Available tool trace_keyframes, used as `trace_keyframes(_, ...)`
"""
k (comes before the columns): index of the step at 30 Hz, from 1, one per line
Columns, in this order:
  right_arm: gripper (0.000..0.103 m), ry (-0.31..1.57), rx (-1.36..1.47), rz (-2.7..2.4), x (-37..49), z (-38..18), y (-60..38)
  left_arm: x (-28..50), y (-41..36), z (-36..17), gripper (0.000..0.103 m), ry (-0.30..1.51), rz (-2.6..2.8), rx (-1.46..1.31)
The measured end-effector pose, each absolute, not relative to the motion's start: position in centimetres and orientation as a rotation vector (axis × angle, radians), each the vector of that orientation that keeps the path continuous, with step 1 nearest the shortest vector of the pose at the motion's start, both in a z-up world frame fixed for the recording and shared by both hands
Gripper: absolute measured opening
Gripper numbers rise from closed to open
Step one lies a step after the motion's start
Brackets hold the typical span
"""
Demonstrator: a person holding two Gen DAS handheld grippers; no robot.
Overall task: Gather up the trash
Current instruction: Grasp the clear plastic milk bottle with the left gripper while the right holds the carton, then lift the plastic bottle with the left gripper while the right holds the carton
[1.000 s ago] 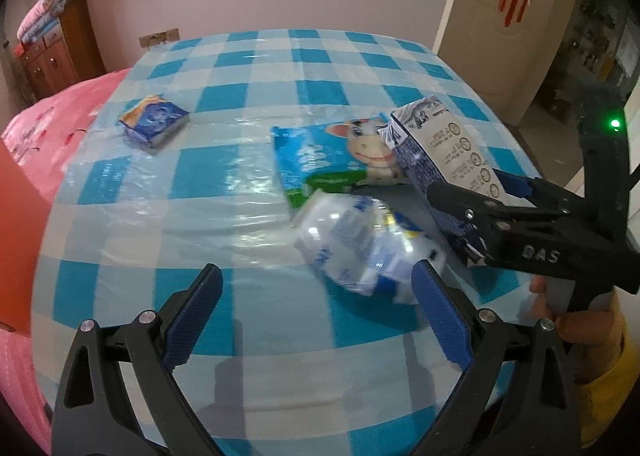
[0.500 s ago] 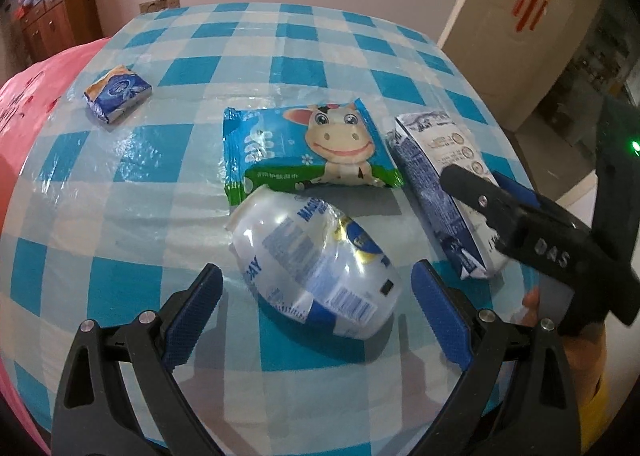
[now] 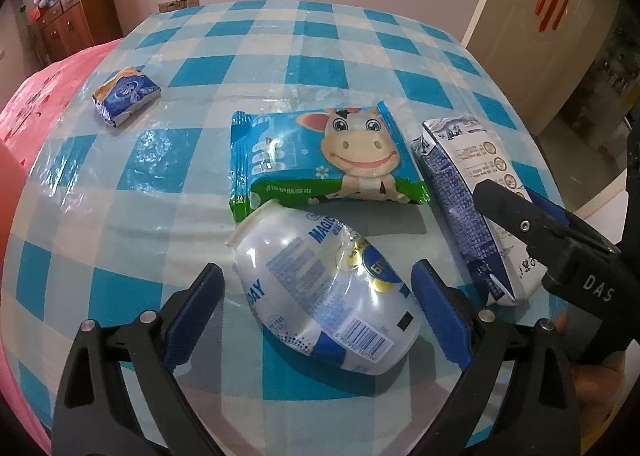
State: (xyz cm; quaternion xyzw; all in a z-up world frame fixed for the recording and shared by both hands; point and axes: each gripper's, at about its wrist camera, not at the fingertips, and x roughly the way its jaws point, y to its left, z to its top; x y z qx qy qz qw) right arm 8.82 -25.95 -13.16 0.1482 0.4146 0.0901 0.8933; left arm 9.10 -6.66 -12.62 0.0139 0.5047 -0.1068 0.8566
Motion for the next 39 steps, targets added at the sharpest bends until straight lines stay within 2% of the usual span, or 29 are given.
trace_keyframes(12, 0.096, 0.863, 0.291, 0.193, 8.9, -13.2, -25.5, 8.9, -6.2, -12.3, 0.069, 1.019, -0.175, 0.040)
trace_keyframes(31, 0.095, 0.865, 0.212, 0.189, 8.8, -13.2, -24.2, 8.5, -5.2, -12.1, 0.063, 1.007, -0.213, 0.002)
trace_keyframes(34, 0.086, 0.873, 0.198, 0.170, 8.9, -13.3, -24.1, 8.5, -5.1, -12.0, 0.062, 1.001, -0.219, 0.002)
trace_keyframes(39, 0.080, 0.879, 0.160, 0.152, 9.0, -13.3, -23.6, 8.5, -4.7, -12.0, 0.061, 0.999, -0.229, -0.009)
